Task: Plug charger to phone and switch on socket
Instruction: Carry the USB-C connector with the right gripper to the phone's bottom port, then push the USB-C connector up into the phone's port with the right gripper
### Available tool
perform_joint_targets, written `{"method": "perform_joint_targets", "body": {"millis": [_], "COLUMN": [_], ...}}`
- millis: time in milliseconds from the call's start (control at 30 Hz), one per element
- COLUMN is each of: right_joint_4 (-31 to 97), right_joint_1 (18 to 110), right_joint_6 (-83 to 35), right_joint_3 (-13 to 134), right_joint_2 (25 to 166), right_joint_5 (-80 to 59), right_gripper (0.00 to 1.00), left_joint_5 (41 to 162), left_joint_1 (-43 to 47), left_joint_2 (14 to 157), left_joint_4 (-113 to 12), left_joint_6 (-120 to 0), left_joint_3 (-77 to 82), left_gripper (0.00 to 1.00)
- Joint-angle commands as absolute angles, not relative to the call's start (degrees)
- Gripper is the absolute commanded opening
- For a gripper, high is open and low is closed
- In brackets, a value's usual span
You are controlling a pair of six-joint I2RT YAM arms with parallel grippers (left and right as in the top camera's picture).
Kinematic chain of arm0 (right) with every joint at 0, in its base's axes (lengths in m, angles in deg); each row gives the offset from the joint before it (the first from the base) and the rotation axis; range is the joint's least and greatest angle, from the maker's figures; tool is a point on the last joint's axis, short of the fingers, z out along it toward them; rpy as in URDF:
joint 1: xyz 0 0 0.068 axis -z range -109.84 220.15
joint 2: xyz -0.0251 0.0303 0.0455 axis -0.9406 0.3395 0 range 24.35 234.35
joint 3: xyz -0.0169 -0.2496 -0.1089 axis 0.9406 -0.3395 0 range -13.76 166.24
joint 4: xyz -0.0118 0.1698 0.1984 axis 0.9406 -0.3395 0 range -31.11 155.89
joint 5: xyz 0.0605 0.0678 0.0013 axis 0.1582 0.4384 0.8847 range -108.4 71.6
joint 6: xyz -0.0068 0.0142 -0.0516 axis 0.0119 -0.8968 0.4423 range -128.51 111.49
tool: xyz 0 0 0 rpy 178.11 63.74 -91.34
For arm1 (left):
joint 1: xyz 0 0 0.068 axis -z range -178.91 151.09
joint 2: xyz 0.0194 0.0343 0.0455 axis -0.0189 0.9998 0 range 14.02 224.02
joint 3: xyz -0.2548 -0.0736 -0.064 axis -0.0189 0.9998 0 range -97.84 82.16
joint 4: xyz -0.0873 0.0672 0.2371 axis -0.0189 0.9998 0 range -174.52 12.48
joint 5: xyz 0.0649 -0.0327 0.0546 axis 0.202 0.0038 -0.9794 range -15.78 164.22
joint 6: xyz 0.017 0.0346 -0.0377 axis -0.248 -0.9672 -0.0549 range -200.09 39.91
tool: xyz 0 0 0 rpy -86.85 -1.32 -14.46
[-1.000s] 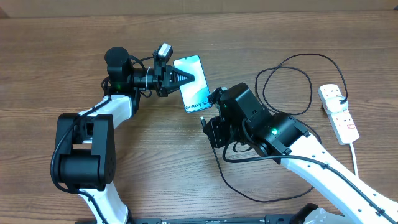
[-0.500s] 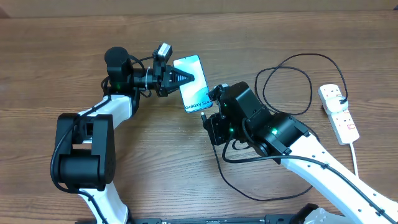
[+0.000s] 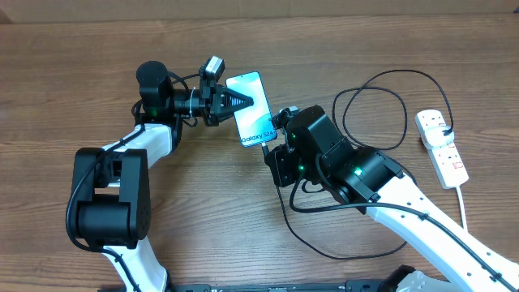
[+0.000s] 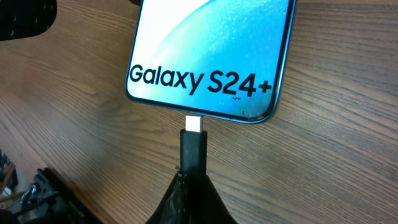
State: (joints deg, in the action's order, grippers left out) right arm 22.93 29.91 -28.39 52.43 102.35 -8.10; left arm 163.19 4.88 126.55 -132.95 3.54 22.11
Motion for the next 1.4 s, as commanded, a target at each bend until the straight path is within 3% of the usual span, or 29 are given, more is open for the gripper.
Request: {"method": "perform_joint_targets", "body": {"millis": [0,667,1367], "right_joint_4": [23.44,23.83,18.61], "right_joint_1": [29.71,29.71,29.53], "right_joint_6": [-28.06,-28.06,-28.08], "right_joint_3": [52.24,52.24,52.52], "right_joint_2": [101.85,104.65,104.62], "right_joint_5": [-8.49,-8.51,-7.64], "right_gripper": [0.04,0.04,0.04], "left_joint_5": [163.45,162.91,162.49], "left_joint_1": [5.29,6.52,5.93], "left_joint_2": [125.96,125.96,125.98], "left_joint_4": [-133.43,-133.43,-133.19], "left_joint_6": [2.19,1.97,-8.37], "left_joint_3": [20.93,20.91,20.93], "left_gripper": [0.04,0.04,0.04]}}
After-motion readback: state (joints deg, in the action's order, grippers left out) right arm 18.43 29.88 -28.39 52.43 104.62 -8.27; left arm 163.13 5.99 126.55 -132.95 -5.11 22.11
